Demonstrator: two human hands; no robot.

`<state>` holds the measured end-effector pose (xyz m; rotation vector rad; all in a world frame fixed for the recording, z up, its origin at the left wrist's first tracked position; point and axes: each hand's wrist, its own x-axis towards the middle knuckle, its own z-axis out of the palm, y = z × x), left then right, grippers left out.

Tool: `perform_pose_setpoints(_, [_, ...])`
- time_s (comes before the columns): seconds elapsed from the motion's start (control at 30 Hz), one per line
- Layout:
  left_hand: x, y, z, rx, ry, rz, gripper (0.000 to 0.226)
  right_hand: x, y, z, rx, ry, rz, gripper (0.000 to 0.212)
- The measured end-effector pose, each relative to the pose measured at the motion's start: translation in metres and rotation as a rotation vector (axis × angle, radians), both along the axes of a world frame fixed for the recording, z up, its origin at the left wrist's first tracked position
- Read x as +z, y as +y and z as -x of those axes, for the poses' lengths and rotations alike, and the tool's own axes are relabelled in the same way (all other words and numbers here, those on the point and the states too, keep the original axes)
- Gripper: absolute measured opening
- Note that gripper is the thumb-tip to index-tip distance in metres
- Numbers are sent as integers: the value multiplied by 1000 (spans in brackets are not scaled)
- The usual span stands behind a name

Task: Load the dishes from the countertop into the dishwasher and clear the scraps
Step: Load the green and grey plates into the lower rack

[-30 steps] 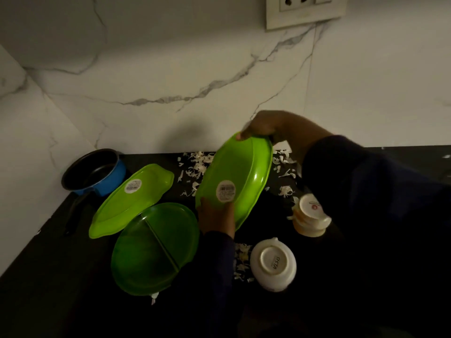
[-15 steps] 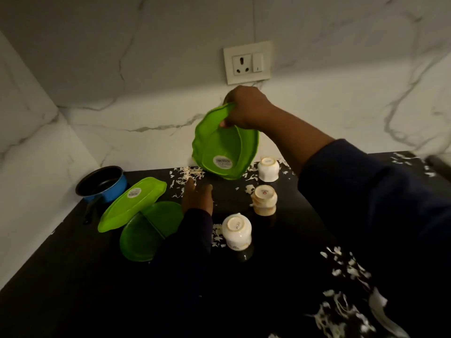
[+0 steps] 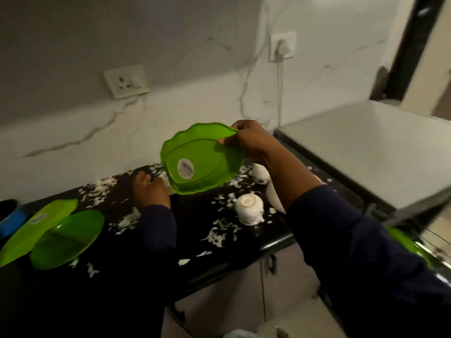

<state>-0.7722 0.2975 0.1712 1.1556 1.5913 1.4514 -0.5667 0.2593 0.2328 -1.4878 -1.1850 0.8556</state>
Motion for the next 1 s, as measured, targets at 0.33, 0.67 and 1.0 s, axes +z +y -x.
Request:
perform_pose_setpoints(0.33, [-2,-87,-197,-290,-107,-77,31,-10,-155,-191,-166,327,-42,26])
perform_pose_setpoints(0.67, [-61,-192,-470,-585,-11,7,23,-59,-329,-417,-444,472,-40,20])
perform_pose_setpoints(1.0, [-179,-285,-629,-942,213,101,10,-199,-455,-580,-958,785,-23,18])
